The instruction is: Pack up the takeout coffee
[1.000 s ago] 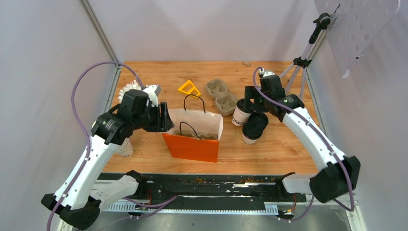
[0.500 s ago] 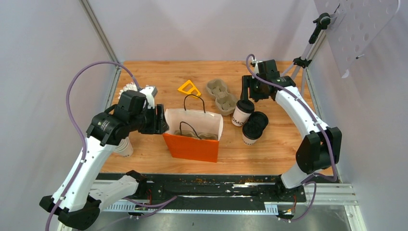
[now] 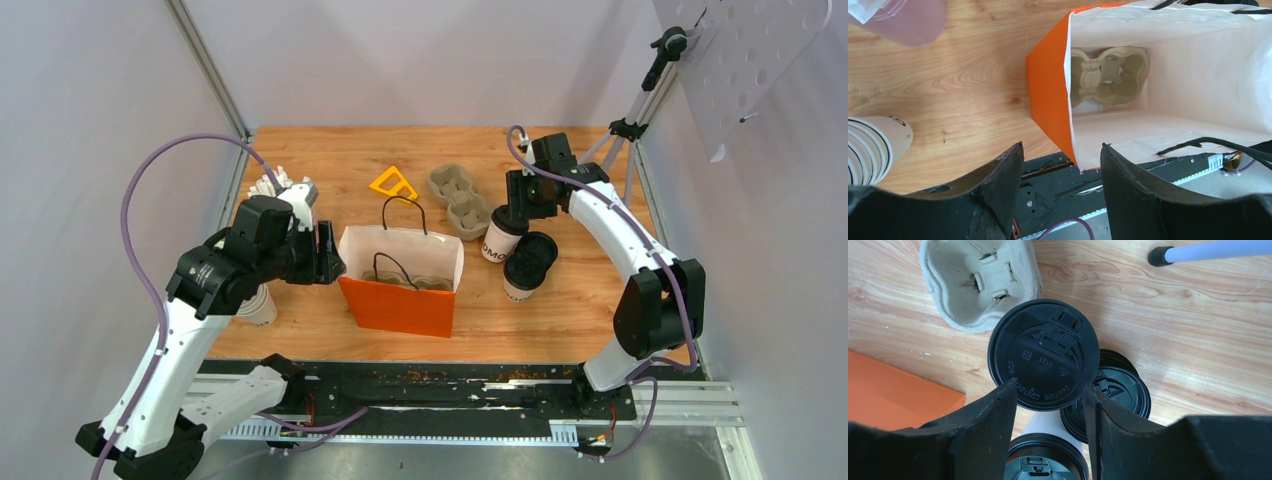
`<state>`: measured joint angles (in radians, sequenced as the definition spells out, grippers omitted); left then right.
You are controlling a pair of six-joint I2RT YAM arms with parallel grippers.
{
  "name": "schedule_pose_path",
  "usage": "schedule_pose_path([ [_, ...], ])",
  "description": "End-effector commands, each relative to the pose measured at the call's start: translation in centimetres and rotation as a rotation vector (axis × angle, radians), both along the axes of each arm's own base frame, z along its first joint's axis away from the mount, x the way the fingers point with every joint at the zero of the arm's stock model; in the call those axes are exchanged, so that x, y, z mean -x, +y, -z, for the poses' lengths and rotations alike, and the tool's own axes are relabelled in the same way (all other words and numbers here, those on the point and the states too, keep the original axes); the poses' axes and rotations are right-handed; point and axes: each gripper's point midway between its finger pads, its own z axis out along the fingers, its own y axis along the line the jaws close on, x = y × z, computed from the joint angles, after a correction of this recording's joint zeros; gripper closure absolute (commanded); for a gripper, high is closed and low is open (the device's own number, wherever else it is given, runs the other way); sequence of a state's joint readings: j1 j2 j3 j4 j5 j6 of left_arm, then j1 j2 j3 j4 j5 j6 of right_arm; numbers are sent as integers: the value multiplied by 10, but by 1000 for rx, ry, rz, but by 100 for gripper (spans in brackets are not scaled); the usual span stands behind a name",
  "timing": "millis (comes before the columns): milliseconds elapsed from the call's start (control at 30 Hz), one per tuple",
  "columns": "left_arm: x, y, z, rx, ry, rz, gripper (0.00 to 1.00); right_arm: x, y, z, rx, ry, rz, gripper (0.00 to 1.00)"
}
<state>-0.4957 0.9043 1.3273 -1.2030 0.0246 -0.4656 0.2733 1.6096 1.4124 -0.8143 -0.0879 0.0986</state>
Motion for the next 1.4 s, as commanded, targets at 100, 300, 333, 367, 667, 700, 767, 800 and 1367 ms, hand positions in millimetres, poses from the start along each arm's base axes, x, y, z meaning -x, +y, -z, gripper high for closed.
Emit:
schedule_pose_path([
  [100,-9,1,-5,0,-42,-16,34,6,2,3,6,7,-25,50],
  [300,-9,1,2,-8,-35,-13,33,22,19,8,-19,39,-56,50],
  [333,-10,1,2,-8,-37,-12,32,24,21,9,-17,44,-61,50],
  [367,-11,0,2,-8,-37,-12,32,26,22,10,-16,51,-61,50],
  [667,-13,-1,-1,-6,-42,-12,31,34,30,-20,-60,-7,-85,34],
  [700,-13,-1,-1,-5,-42,-12,31,34,32,-22,-63,-27,-95,30],
  [767,-14,-1,-1,-3,-45,-14,31,33,36,-26,-64,-72,-112,20],
  [800,-14,-2,-2,-3,-45,-12,31,32,38,-28,-54,-94,-120,16],
  [1367,-16,-4,-1,-2,-40,-7,30,6,42,-11,103,-275,-194,4],
])
